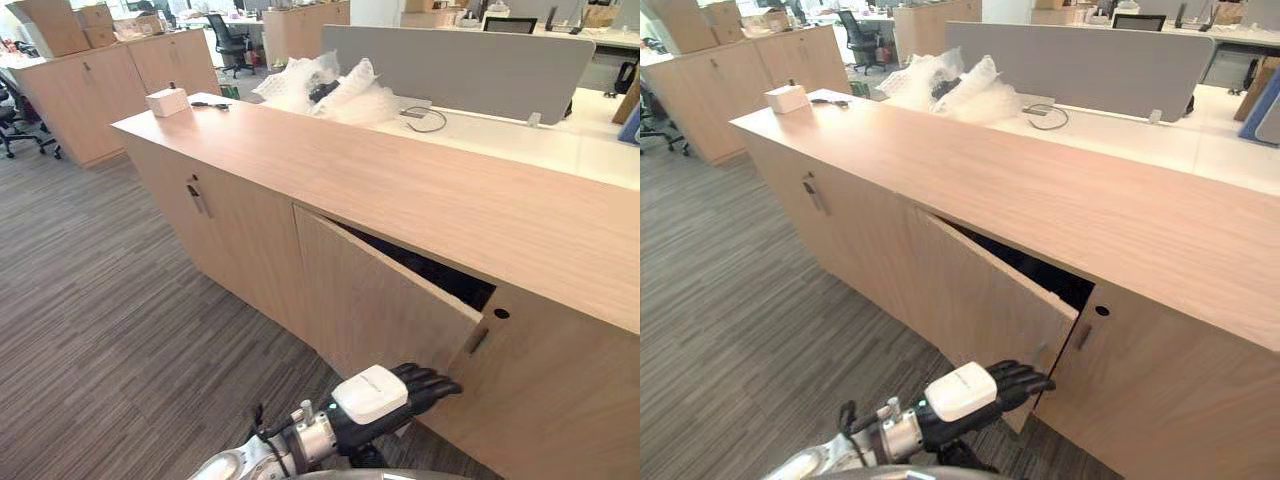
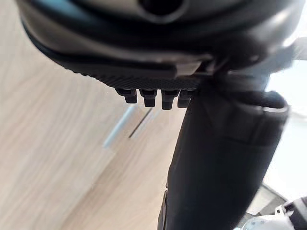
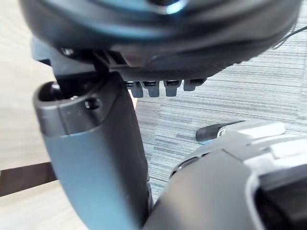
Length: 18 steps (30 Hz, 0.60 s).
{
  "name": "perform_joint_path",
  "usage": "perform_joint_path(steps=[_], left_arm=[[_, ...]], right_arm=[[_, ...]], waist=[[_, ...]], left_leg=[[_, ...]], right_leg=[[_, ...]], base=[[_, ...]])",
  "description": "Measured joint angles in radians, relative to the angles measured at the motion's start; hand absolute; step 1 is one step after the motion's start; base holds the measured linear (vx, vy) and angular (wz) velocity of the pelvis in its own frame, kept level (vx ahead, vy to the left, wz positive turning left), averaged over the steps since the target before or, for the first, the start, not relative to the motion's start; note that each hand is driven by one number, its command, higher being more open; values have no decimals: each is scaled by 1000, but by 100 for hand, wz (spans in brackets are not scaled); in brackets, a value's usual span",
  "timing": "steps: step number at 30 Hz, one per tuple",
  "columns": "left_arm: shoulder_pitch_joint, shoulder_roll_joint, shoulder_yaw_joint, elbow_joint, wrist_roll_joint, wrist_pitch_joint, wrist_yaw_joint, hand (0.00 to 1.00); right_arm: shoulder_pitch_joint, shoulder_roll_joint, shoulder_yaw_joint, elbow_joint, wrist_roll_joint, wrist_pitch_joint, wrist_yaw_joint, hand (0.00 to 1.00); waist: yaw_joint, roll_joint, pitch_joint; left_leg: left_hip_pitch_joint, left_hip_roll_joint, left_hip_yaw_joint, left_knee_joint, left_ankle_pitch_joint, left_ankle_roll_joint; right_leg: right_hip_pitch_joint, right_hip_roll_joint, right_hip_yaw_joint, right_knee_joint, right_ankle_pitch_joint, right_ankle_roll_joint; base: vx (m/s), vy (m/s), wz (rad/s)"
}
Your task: Walk over to the cabinet, pick up the folder, carry it to the office cabinet, place the folder inside the office cabinet, then close the office cabinet door
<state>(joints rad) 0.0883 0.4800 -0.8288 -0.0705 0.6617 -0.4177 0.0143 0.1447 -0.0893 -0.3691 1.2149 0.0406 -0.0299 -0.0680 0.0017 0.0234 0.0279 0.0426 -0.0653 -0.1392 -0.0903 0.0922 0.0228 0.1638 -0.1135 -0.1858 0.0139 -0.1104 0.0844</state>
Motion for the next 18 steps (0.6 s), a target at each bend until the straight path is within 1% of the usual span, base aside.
perform_joint_path(steps=[3,5,7,9,10,11,12,13,14,15,18], left_arm=[[-31,-27,-29,37,-25,8,-12,100],[-35,-62,-38,98,-34,15,-29,100],[-29,-88,-37,161,-58,29,-45,100],[5,-130,1,235,-115,59,-60,100],[39,-170,53,286,-162,85,-64,100],[68,-200,108,333,-239,126,-69,100],[78,-215,134,354,-275,146,-70,100],[95,-236,185,389,-327,177,-70,100],[105,-238,219,422,-367,196,-73,100],[108,-240,227,438,-388,205,-78,100],[127,-248,281,549,-464,237,-97,100]], right_arm=[[0,0,1,-1,0,0,-2,100],[0,-1,9,-2,0,-1,-2,100],[-1,-2,19,-3,0,-1,-3,100],[-2,-1,19,-3,0,-1,-7,100],[-1,0,19,-4,0,-1,-8,100],[1,2,17,-5,0,3,-8,100],[3,3,15,-4,0,6,-8,100],[5,5,9,-4,-1,8,-8,100],[6,10,-11,-4,-1,10,-8,100],[6,11,-19,-4,-1,11,-8,100],[-5,13,-65,-9,-2,16,-7,100]], waist=[[-9,-1,3],[-12,-1,3],[-12,-2,4],[-15,-4,6],[-17,-6,7],[-17,-8,8],[-17,-10,9],[-17,-13,11],[-17,-15,13],[-17,-15,14],[-17,-9,18]], left_leg=[[18,7,0,1,-6,-6],[26,16,4,-2,-14,-17],[26,25,10,-2,-16,-21],[28,31,16,-2,-19,-24],[30,34,19,-2,-22,-25],[32,37,22,-2,-24,-26],[33,37,23,-1,-24,-27],[36,39,25,0,-26,-29],[41,40,29,2,-29,-30],[43,40,32,2,-30,-30],[30,40,66,3,-40,-27]], right_leg=[[23,8,0,-11,0,-3],[32,17,3,-16,-3,-9],[32,24,7,-19,-3,-13],[32,30,13,-21,-3,-16],[32,32,19,-23,-3,-17],[33,35,23,-24,-3,-18],[34,35,23,-23,-3,-18],[35,37,26,-22,-4,-19],[34,37,32,-14,-7,-23],[32,36,35,-7,-12,-24],[-34,27,73,73,-54,-15]], base=[[36,-79,-3],[7,-69,-6],[1,-57,-8],[1,-52,-11],[4,-35,-12],[6,-32,-11],[7,-28,-7],[11,-23,-8],[12,-20,-9],[10,-12,-16],[1,6,-32]])
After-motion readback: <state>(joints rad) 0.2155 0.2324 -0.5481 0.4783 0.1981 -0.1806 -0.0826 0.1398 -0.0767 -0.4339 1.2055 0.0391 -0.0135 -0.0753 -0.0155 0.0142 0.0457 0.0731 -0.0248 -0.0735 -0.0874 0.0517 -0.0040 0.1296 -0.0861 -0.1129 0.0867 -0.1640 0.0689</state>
